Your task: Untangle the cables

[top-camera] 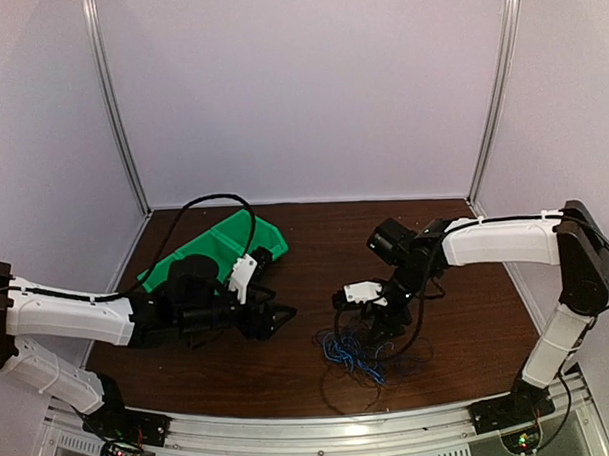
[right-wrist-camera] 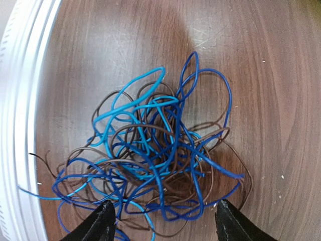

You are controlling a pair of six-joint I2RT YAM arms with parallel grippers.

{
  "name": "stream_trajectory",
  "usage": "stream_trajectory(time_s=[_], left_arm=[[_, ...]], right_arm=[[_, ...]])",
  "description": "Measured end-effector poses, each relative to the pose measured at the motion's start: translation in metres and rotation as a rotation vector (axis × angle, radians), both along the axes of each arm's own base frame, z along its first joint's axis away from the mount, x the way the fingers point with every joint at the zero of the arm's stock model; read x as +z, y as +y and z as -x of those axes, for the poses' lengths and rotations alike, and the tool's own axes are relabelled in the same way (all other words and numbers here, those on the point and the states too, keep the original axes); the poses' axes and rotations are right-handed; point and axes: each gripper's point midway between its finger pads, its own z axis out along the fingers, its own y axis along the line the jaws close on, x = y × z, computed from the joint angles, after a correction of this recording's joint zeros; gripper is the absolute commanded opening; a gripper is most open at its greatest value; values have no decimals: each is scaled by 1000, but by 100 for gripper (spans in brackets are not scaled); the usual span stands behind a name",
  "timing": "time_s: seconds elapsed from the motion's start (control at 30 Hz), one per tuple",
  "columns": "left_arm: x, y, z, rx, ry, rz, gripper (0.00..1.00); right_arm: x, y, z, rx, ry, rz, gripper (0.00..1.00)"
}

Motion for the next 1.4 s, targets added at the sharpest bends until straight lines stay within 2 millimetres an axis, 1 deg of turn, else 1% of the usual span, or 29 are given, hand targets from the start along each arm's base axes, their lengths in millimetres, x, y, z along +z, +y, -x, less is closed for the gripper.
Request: stream_trajectory(time_s=[0.1, 0.17, 0.23, 0.27, 0.33, 0.5, 0.53, 0.63, 0.73, 0.83, 0.9, 1.03, 1.17, 1.4], left_arm=[[0, -2, 4, -32, -4, -2, 75], [-1, -7, 8, -70, -5, -7, 75], [-2, -16, 10, -113, -5, -14, 74], [-2, -24, 9, -139, -5, -20, 74], [-2, -37, 7, -179, -6, -30, 74], [4, -74, 0, -277, -31, -28, 73], [5, -81, -1, -294, -33, -25, 73], [2, -102, -5, -340, -33, -19, 73], [-10, -121, -4, -385, -15, -26, 73], [-30, -132, 1, -421, 13, -46, 73], [-43, -137, 5, -442, 35, -61, 73], [-60, -139, 9, -465, 67, -78, 73], [-67, -141, 10, -474, 81, -83, 72], [-63, -144, 12, -485, 85, -59, 70]], right_arm=[[31, -9, 2, -9, -33, -44, 74], [50, -17, 2, -23, -62, -77, 73], [61, -30, 2, -47, -78, -91, 70], [62, -39, 3, -64, -74, -88, 69], [57, -57, 4, -99, -51, -70, 66], [32, -117, 0, -249, 32, 7, 61], [28, -127, 0, -273, 40, 20, 60], [20, -143, 7, -301, 54, 43, 59], [11, -150, 16, -309, 72, 61, 58], [0, -155, 24, -311, 101, 87, 59], [-5, -156, 25, -312, 113, 95, 58], [-13, -154, 22, -316, 127, 103, 59], [-22, -153, 20, -317, 149, 110, 58], [-30, -148, 16, -321, 171, 100, 56]])
